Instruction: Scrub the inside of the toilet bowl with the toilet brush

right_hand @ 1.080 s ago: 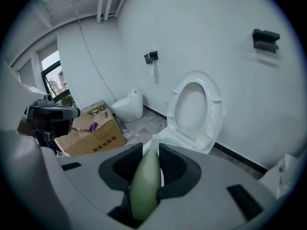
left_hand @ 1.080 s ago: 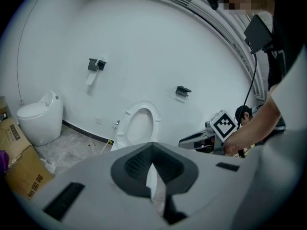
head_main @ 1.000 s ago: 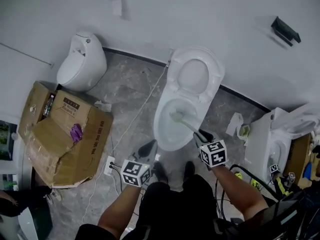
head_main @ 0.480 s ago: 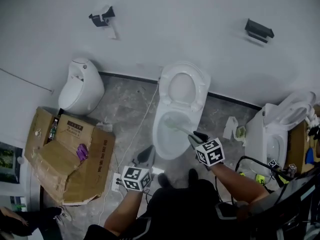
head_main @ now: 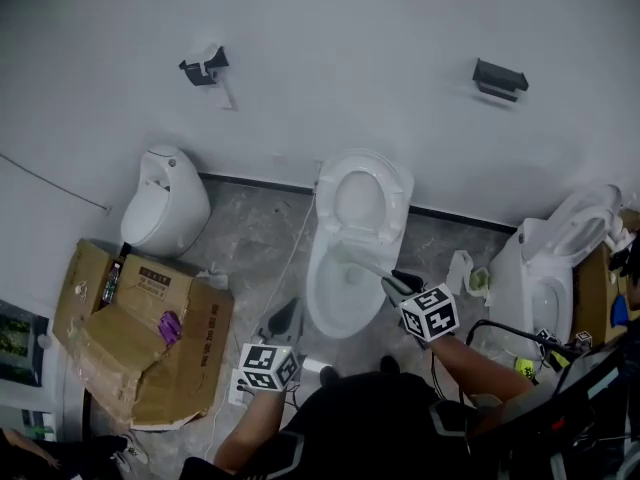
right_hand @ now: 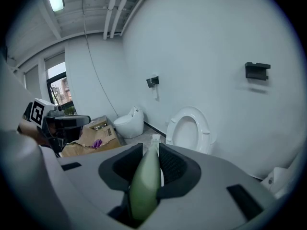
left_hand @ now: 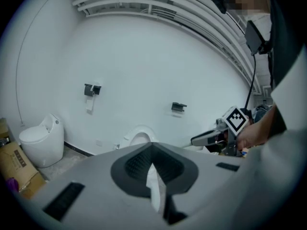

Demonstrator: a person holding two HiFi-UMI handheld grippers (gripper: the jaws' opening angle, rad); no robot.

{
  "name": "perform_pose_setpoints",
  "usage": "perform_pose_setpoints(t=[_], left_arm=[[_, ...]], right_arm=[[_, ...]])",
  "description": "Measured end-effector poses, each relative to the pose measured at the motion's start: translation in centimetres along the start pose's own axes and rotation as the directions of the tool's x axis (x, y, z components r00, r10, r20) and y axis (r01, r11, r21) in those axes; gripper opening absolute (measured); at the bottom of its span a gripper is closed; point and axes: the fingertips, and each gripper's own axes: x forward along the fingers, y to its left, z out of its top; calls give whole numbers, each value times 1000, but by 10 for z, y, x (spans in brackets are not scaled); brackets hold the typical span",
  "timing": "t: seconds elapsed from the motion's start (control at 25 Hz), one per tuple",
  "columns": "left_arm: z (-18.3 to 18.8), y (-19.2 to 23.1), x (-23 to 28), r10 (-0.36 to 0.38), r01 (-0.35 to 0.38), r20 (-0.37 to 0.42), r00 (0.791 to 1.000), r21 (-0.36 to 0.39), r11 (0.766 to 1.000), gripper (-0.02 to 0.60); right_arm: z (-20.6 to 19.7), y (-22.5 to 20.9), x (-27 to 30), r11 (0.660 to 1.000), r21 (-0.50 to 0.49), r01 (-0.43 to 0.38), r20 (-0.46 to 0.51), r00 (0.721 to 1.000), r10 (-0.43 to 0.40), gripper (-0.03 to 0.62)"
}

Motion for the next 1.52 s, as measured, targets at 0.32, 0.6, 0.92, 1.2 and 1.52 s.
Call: perform_pose_setpoints(t=[0.32,0.6,0.92,1.2,1.52], left_arm=[[30,-2,-6,16,-16,73,997,0,1000,9],[48,-15,-11,1,-3,112,994,13,1000,9],[48,-21,-11,14,-15,124,992,3,1000,9],[49,-26,-14,13,-14,127,992,8,1000,9],[49,-27,-15,18,-19,127,992,5,1000,9]], right_arm=[[29,13,-18,999,-23,-23,74,997,24,112],[31,13,-29,1000,-27,-12,90,996,14,112],[28,10,-37,999,-35,-11,92,996,15,112],[33,9,-39,999,-38,-10,100,995,14,112],[31,8,-39,999,-38,-12,92,996,15,112]])
